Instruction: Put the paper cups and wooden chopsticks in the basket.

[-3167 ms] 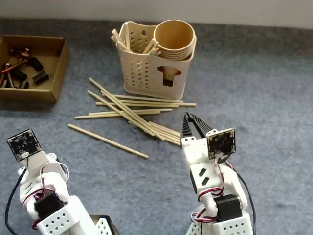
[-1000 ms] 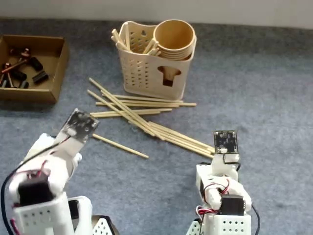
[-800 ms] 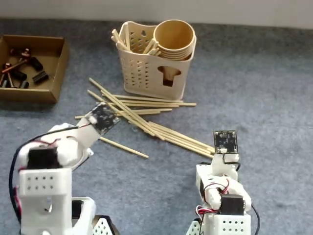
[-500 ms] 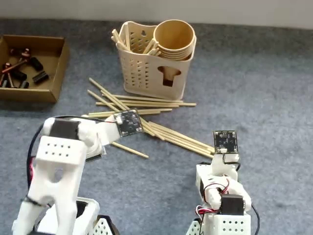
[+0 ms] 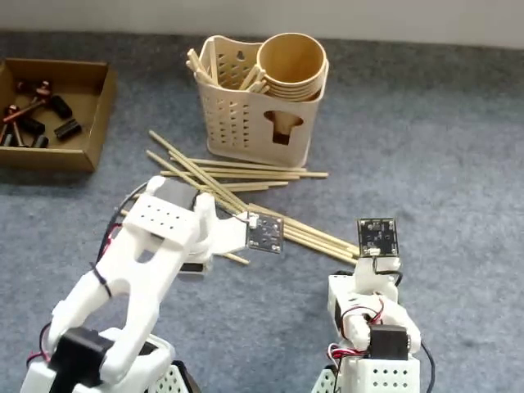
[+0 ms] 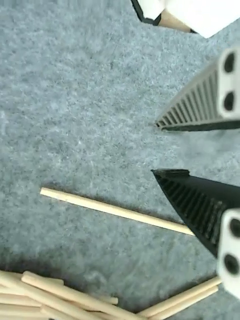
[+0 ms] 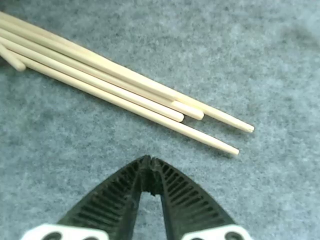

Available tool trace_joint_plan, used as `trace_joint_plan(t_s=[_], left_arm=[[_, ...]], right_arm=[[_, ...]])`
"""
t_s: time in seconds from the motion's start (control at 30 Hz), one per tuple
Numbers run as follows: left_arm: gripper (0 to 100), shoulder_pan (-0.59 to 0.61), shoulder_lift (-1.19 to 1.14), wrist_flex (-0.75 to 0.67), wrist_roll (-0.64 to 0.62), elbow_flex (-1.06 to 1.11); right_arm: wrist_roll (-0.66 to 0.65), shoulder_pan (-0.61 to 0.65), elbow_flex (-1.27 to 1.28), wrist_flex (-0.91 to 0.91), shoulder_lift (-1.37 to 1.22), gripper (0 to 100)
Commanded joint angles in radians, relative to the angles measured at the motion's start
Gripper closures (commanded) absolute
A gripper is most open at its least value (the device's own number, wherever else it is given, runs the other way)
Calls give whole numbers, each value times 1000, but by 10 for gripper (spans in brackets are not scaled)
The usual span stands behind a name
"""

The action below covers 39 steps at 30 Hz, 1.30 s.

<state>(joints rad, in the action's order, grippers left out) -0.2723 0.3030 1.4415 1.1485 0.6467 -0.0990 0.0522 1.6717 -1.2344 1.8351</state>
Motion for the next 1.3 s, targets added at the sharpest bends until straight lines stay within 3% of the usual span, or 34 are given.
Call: trace_joint_plan(t_s=[0.0,0.6,0.7,1.07,1.27], left_arm=[[871,-19,-79,-68,8,-64],[914,-16,-553,-97,6,-329],[957,-15,-591,-97,5,-349],[994,-10,-596,-28,-72,-355],[994,-8,-446,48,-72,-346]], right_arm=[[2,-13,127,8,5,993],[2,-54,127,8,5,993],[2,-56,127,8,5,993],[2,-56,127,8,5,993],[2,-56,127,8,5,993]])
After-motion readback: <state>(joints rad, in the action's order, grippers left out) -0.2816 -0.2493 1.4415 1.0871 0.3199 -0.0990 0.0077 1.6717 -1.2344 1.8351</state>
